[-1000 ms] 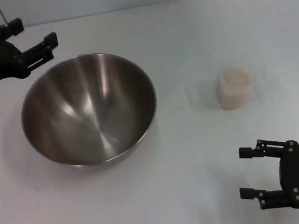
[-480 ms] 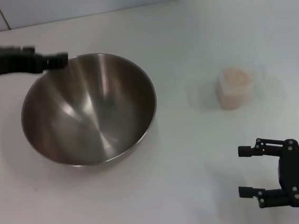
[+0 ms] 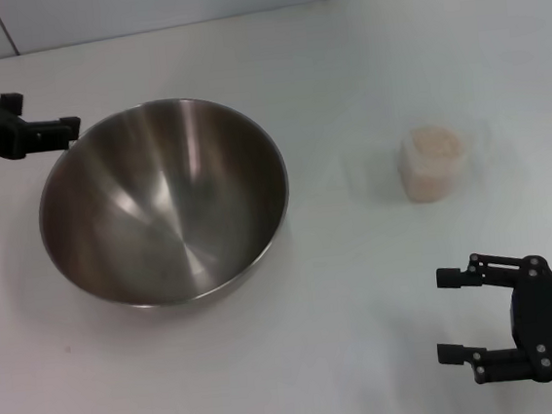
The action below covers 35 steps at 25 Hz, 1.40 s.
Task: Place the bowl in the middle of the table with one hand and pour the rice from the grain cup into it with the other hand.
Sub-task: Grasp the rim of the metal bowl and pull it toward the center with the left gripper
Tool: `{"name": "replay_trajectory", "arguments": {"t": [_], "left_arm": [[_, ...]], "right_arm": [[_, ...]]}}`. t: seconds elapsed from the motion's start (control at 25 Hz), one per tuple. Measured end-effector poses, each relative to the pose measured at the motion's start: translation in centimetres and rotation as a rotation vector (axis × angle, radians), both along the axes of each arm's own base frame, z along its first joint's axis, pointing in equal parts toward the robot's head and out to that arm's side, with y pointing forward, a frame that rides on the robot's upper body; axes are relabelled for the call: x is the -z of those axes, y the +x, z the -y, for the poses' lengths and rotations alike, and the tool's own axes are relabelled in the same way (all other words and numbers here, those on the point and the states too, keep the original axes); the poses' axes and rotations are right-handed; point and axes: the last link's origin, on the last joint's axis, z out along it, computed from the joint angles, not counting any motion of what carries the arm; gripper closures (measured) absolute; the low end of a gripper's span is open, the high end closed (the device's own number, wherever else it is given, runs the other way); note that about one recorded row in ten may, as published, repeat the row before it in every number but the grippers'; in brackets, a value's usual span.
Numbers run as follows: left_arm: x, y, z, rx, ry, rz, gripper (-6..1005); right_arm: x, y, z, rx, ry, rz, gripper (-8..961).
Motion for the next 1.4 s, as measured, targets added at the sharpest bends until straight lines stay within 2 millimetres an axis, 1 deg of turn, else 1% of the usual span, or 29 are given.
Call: {"name": "replay_trajectory", "arguments": {"t": [0.24, 0.36, 0.4, 0.48, 0.52, 0.72, 0.76, 0.8, 0.84, 1.08, 1.24, 1.32, 1.4], "left_arm": [[1.2, 0.2, -0.2, -0.015, -0.045, -0.023, 213], [1.2, 0.2, -0.2, -0.015, -0.045, -0.023, 214], [1.8, 0.1, -0.4, -0.021, -0.066, -0.034, 214], [1.8, 0.1, -0.4, -0.021, -0.066, -0.034, 214], [2.3, -0.1, -0.6, -0.026, -0.083, -0.039, 214], [2.3, -0.1, -0.6, -0.026, -0.083, -0.039, 215], [4.0, -1.2, -1.4, -0.056, -0.119, -0.049, 215], [4.6, -1.6, -1.6, -0.064, -0.131, -0.054, 215], [4.8, -1.8, -1.8, -0.066, -0.129, -0.056, 216], [5.0, -2.1, -1.7, -0.074, -0.131, -0.059, 216], [4.5, -1.5, -1.5, -0.054, -0.123, -0.058, 217], [4.5, -1.4, -1.5, -0.051, -0.123, -0.060, 326], [4.5, -1.3, -1.5, -0.048, -0.123, -0.063, 326]], "right_arm": [[0.0, -0.1, -0.2, -0.002, 0.002, 0.001, 179], [0.0, -0.1, -0.2, -0.003, 0.002, 0.000, 179], [0.1, -0.1, -0.2, -0.003, 0.002, 0.000, 179], [0.1, -0.1, -0.2, -0.002, 0.002, 0.000, 179], [0.1, -0.1, -0.2, -0.002, 0.001, 0.001, 179], [0.1, 0.0, -0.1, 0.005, 0.002, 0.005, 179], [0.1, 0.1, 0.0, 0.006, 0.001, 0.005, 179], [0.1, 0.1, 0.0, 0.006, 0.001, 0.006, 179], [0.1, 0.1, 0.0, 0.006, 0.000, 0.006, 179], [0.1, 0.1, 0.0, 0.006, -0.001, 0.007, 179], [0.1, 0.1, 0.0, 0.005, -0.004, 0.009, 179], [0.1, 0.1, 0.0, 0.005, -0.004, 0.010, 179], [0.1, 0.1, 0.0, 0.004, -0.004, 0.010, 179]]}}
